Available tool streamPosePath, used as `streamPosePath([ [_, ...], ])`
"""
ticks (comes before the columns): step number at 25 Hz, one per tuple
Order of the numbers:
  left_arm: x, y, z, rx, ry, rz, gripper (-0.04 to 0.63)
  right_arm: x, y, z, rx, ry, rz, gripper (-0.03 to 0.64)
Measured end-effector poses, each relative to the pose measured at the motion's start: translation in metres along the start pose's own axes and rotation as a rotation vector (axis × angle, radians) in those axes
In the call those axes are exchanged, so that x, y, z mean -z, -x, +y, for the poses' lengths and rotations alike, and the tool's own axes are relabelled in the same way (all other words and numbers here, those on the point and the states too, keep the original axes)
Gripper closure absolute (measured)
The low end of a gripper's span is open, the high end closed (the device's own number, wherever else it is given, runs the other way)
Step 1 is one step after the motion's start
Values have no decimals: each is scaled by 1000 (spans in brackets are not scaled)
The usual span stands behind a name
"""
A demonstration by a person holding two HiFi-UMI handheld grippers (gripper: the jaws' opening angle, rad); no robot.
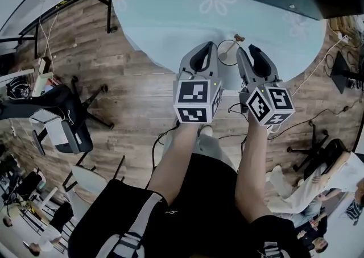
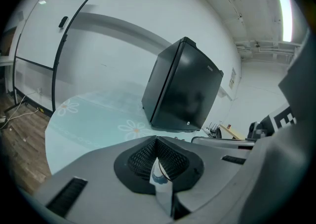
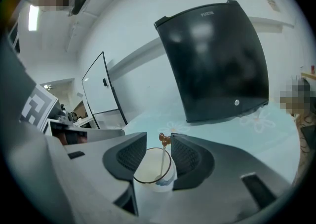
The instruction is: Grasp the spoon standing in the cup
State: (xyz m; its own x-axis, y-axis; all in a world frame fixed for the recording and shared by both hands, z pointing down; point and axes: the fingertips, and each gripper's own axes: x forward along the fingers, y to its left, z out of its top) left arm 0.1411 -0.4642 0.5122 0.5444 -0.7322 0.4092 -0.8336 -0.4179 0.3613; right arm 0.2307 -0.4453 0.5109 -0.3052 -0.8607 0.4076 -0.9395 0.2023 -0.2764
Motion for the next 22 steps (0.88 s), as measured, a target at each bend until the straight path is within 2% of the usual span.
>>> streamPosePath([
  [3,0,-12,-3,15,25,10,591,6,-6,-6,5,-9,20,457],
  [17,10,-39,9,75,28,57,591,14,-44,-16,-29,6,38,445],
  [20,6,-39,13,81,24,53,591,14,-48,-14,-25,20,43,495],
  [22,1,-39,16,82,22,47,591,14,-49,-12,-23,28,46,503],
])
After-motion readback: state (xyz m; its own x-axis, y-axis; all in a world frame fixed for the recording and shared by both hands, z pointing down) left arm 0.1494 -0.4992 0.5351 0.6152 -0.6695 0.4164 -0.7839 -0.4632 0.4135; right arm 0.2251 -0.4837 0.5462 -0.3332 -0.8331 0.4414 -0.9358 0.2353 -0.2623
